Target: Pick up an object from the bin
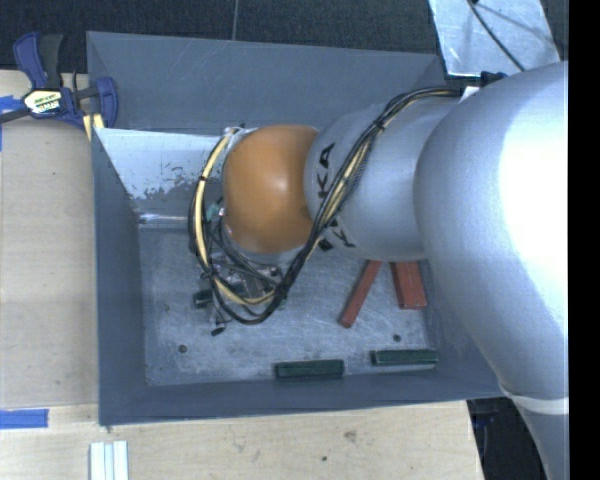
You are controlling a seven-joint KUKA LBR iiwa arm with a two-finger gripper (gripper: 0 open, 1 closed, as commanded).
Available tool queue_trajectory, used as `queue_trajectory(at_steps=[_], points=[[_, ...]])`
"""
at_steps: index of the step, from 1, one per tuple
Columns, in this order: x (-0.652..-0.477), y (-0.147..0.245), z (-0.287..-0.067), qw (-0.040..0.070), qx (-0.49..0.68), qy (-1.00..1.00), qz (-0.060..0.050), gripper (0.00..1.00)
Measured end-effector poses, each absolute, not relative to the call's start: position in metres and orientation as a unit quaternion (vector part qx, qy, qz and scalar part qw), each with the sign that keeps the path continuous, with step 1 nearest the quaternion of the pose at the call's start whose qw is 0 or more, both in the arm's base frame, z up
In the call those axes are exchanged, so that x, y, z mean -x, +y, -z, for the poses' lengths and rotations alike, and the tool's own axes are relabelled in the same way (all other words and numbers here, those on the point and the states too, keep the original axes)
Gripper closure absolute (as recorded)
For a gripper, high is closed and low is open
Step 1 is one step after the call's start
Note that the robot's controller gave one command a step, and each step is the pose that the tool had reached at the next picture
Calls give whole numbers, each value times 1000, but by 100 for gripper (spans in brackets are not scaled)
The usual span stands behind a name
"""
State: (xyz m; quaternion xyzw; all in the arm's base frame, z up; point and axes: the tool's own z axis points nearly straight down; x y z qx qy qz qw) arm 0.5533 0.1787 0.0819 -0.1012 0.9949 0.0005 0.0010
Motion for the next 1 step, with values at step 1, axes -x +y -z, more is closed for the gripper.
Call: queue_trajectory(at_steps=[1], points=[[-589,175,-209,6,97,995,-1,100]])
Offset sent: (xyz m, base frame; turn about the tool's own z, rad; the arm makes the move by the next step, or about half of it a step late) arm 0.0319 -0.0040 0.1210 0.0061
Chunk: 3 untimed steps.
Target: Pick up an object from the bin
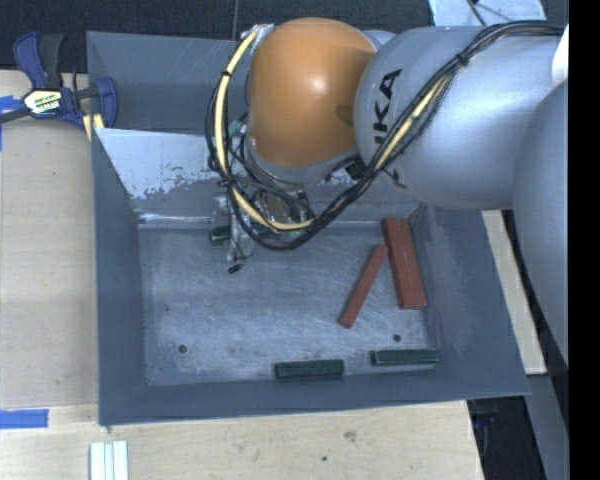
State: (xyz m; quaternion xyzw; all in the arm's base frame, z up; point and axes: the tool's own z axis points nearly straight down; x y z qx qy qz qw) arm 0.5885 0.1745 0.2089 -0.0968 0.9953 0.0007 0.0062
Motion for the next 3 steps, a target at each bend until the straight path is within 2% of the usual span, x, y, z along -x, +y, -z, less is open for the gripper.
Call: queue_trajectory(at_steps=[1,2,3], points=[[-586,174,-203,2,97,995,0,0],[-572,178,-67,-2,243,970,0,0],[-575,179,-72,3,240,971,-1,100]])
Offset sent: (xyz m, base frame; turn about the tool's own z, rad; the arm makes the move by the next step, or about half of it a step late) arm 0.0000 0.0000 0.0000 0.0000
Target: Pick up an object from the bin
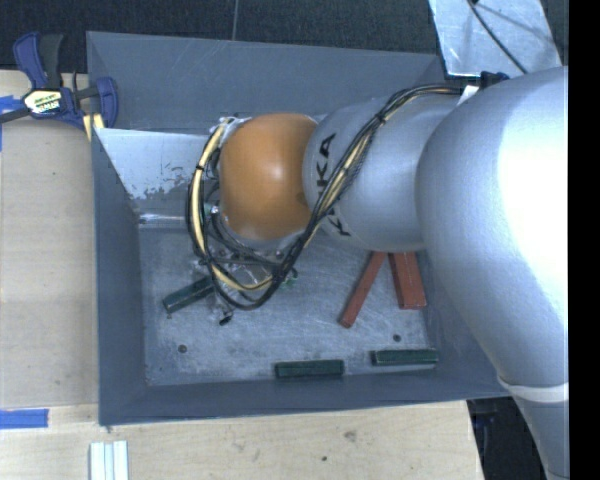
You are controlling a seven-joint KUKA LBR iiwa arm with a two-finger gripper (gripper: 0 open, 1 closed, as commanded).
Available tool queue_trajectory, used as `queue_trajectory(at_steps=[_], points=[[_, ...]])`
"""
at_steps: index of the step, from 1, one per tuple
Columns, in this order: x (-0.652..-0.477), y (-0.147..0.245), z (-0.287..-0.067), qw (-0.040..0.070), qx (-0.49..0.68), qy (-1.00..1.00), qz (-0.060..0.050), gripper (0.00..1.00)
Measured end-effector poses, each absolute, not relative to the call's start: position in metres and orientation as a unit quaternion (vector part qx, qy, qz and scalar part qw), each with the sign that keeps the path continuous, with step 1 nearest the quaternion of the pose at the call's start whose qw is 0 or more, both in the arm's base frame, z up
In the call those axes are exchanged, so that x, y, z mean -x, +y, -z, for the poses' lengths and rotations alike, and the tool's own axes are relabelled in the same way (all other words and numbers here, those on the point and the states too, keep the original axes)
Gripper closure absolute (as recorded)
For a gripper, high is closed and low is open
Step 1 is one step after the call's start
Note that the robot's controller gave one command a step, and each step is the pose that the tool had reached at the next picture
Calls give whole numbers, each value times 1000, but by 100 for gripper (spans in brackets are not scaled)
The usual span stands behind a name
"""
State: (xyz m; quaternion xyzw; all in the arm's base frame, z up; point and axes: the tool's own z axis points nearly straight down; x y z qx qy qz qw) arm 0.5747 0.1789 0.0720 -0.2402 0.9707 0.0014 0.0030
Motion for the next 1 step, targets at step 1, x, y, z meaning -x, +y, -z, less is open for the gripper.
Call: queue_trajectory(at_steps=[1], points=[[-590,208,-228,4,229,973,-1,100]])
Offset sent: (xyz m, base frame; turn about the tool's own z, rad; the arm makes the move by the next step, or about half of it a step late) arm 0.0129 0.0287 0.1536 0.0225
